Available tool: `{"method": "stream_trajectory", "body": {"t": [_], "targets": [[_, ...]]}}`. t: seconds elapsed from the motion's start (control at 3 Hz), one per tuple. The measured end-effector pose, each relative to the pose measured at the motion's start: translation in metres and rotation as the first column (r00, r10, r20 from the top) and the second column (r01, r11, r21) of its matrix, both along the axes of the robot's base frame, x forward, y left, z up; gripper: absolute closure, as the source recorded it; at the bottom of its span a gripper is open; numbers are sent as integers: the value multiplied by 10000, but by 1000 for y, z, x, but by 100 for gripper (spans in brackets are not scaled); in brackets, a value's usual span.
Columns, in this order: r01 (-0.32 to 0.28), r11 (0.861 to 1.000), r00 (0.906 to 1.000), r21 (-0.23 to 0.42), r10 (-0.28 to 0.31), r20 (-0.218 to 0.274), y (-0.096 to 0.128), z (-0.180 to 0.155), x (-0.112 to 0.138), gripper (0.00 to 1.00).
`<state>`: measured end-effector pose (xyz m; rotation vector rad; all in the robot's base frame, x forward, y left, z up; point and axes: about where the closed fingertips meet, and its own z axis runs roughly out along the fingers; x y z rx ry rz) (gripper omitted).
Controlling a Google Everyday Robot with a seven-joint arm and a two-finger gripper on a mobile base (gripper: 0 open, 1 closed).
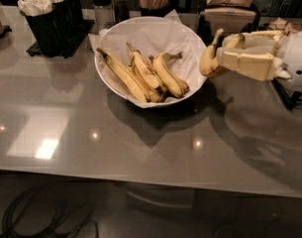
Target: Pick banana from white bowl
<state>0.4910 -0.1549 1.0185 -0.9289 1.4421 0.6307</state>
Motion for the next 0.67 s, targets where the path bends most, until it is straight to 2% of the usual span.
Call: {"method": "stream_trajectory", "body": {"t": [0.33, 0.67], "targets": [[308, 9947, 9977, 977, -247, -634, -13, -6, -34, 100], [869, 9837, 9903, 1575, -681, -1210, -25, -7, -61, 100]]}}
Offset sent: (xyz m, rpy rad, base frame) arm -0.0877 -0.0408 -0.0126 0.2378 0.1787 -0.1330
